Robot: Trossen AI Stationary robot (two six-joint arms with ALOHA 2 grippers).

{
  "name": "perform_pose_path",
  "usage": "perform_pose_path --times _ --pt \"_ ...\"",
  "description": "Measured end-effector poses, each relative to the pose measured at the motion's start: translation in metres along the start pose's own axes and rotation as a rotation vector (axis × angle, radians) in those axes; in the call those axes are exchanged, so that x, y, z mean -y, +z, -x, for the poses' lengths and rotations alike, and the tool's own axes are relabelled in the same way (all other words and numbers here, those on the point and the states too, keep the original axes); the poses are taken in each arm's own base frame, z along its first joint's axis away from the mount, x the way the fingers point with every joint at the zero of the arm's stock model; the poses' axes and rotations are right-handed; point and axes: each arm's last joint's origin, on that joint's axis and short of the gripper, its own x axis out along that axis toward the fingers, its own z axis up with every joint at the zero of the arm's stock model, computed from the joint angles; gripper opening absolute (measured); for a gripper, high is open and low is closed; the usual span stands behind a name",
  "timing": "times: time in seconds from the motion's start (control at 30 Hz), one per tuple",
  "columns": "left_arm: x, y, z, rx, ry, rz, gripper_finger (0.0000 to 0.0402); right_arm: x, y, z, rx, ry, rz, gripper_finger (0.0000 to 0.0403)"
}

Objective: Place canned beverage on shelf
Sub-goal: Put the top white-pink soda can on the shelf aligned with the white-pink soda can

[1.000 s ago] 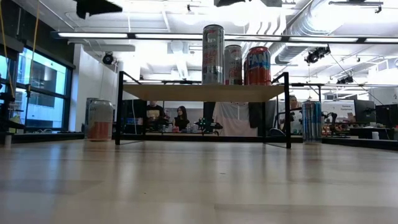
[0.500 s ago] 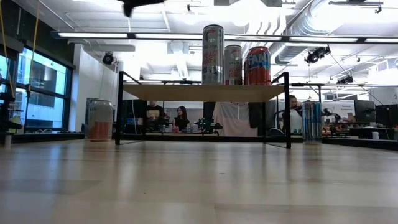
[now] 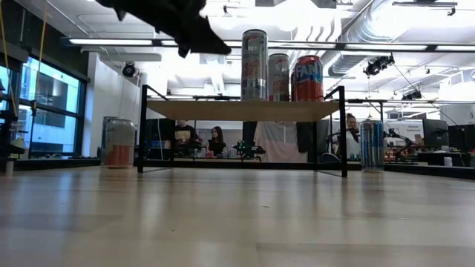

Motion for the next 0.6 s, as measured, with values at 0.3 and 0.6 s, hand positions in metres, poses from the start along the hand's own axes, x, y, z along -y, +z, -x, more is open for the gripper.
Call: perform_pose_path --times 0.3,0.6 --pt "-0.007 -0.011 -0.020 -0.031 0.014 -0.073 0.0000 0.019 -0.076 -0.009 -0.020 0.068 -0.283 0.0001" --pt "-0.002 -0.024 -0.046 -0.028 -0.020 -0.010 0.0000 0.020 -0.091 -0.016 0.019 0.152 -0.366 0.0000"
